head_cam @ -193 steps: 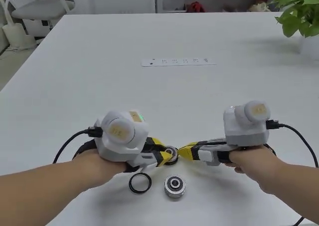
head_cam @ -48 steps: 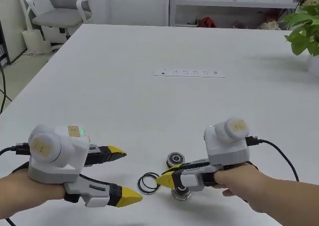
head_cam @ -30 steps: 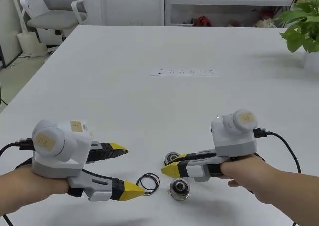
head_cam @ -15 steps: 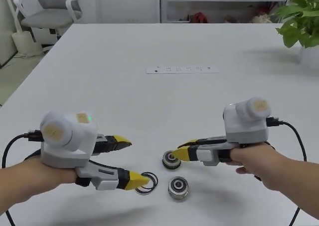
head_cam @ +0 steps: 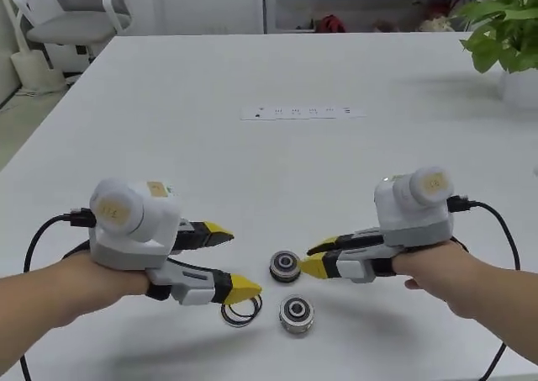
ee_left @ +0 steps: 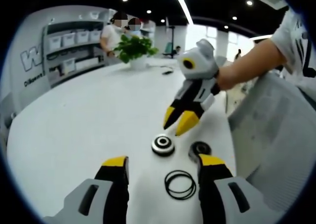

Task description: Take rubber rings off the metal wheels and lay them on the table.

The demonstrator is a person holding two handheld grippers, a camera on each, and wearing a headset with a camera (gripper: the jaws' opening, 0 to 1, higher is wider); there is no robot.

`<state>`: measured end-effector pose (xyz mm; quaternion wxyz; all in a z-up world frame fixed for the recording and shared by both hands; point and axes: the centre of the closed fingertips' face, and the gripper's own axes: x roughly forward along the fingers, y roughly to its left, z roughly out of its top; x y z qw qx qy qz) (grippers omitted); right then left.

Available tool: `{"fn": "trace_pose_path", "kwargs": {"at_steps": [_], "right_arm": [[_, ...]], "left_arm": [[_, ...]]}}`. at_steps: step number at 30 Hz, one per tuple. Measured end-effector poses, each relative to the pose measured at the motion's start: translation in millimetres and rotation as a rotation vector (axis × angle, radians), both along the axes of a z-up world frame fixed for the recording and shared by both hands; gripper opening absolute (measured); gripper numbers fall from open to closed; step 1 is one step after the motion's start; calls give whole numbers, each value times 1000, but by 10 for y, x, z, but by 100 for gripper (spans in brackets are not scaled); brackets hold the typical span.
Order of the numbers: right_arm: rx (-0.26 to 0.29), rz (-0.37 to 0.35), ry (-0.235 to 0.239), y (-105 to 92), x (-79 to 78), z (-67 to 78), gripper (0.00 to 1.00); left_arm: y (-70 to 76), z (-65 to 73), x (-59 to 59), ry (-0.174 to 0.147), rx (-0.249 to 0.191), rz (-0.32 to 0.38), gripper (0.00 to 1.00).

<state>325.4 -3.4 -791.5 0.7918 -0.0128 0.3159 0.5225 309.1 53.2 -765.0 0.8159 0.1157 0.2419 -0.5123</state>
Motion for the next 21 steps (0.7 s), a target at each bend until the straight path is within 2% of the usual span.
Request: {"fn": "trace_pose_path", "kwargs": {"at_steps": [5, 10, 14, 21], "right_arm": [[-45, 49, -26, 33, -53, -78, 18], [-81, 82, -54, 65, -74, -135, 17], [-90, 79, -69, 58, -55, -149, 15], [-97, 77, -69, 46, -56, -182, 13]], "left_arm": [[-49, -41, 45, -7, 8, -6, 51], [-110, -74, 55, 2, 7, -12, 49], [-151, -120, 72, 3, 16, -17, 47], [-243, -170, 81, 9, 28, -32, 43]]}}
